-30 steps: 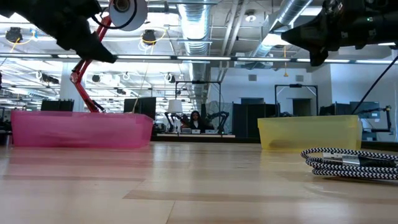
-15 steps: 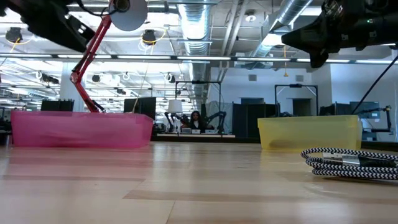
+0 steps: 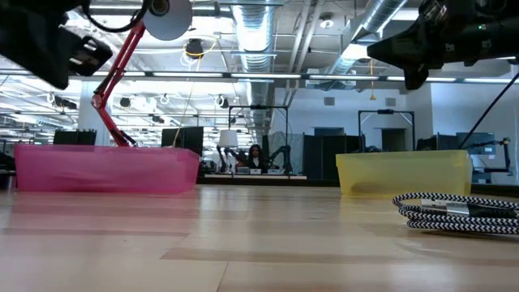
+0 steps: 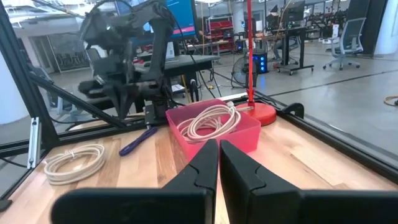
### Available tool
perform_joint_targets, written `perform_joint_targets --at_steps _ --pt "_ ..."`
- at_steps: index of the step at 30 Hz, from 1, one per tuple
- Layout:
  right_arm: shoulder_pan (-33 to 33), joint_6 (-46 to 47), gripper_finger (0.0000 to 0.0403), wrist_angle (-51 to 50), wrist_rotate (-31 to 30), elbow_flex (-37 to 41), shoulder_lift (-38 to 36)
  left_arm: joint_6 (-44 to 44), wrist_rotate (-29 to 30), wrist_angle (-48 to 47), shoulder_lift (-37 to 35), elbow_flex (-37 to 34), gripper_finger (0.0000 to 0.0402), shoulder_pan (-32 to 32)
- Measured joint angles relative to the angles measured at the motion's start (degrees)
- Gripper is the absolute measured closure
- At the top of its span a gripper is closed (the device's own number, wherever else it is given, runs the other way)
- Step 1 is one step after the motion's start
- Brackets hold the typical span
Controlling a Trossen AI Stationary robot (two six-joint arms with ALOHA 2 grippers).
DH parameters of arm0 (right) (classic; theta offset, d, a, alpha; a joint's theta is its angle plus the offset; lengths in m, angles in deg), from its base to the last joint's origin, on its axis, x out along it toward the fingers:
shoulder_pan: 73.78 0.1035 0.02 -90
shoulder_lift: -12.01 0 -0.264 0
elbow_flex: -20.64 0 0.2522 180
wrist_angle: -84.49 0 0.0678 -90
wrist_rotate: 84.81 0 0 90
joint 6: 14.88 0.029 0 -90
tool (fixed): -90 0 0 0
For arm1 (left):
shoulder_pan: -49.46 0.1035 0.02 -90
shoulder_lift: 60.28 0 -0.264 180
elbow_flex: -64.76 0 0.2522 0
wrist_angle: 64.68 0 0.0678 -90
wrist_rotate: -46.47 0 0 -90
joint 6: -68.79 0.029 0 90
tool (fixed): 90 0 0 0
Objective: Pick & Place USB Port
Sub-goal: Put the purple USB cable into the yellow bin
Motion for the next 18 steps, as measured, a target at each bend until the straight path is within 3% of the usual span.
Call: perform_joint_targets --at_steps 5,18 --pt "0.0 0.0 0.0395 -0.2 0.0 0.0 0.0 -2.5 -2.3 -0.6 3.8 0.0 0.0396 -0.5" --pt "0.0 0.0 0.0395 -7.2 0.0 0.0 0.0 -3.1 -3.5 -1.0 5.3 0.0 0.0366 -0.4"
